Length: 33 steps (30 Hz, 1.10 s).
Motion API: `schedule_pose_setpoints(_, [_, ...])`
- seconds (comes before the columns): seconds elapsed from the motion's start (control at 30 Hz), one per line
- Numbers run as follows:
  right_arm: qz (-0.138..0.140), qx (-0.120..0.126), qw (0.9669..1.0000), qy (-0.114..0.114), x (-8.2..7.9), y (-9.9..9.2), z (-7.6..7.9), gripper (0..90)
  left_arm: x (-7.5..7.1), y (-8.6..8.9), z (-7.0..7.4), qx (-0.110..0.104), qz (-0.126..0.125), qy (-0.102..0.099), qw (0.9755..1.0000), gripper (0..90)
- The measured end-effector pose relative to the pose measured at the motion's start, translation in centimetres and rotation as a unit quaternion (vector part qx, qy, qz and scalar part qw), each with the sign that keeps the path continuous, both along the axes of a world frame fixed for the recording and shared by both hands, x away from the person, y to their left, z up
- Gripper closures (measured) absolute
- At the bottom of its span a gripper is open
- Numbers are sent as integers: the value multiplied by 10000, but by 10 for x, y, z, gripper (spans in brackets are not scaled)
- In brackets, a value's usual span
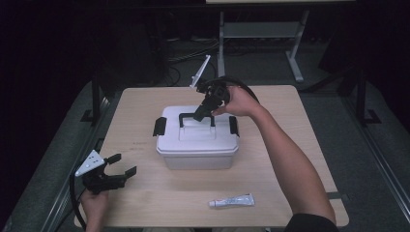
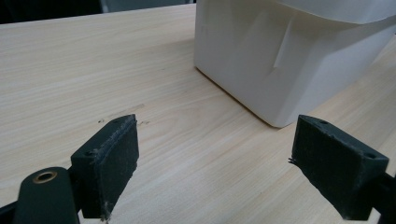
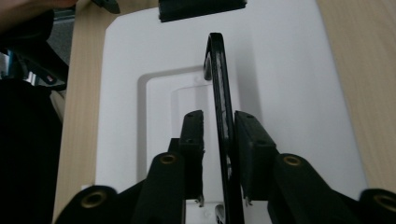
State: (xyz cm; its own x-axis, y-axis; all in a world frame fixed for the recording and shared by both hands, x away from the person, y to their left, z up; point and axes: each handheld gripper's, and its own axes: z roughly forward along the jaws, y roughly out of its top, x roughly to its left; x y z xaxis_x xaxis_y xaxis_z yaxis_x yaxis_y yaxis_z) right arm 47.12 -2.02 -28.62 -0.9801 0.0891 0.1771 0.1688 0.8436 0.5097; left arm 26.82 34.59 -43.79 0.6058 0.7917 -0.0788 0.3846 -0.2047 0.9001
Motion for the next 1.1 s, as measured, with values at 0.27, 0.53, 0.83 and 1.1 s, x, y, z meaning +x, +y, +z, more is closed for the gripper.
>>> schedule_pose_setpoints(0.27, [74, -29, 10000, -8, -1, 0, -1, 819, 0, 1, 0, 47, 3, -14, 10000, 141])
schedule_pose_setpoints(0.53, [196, -39, 9998, -96, -1, 0, 0, 832, 0, 4, -1, 30, 11, 16, 10000, 141])
schedule_pose_setpoints(0.83, [249, -50, 9996, -124, 0, 2, 2, 836, 0, 5, -1, 0, 51, 0, 10000, 141])
schedule_pose_setpoints(1.1, [271, -14, 9996, -101, 1, 1, 4, 837, -1, 7, -1, -34, 111, -21, 9999, 141])
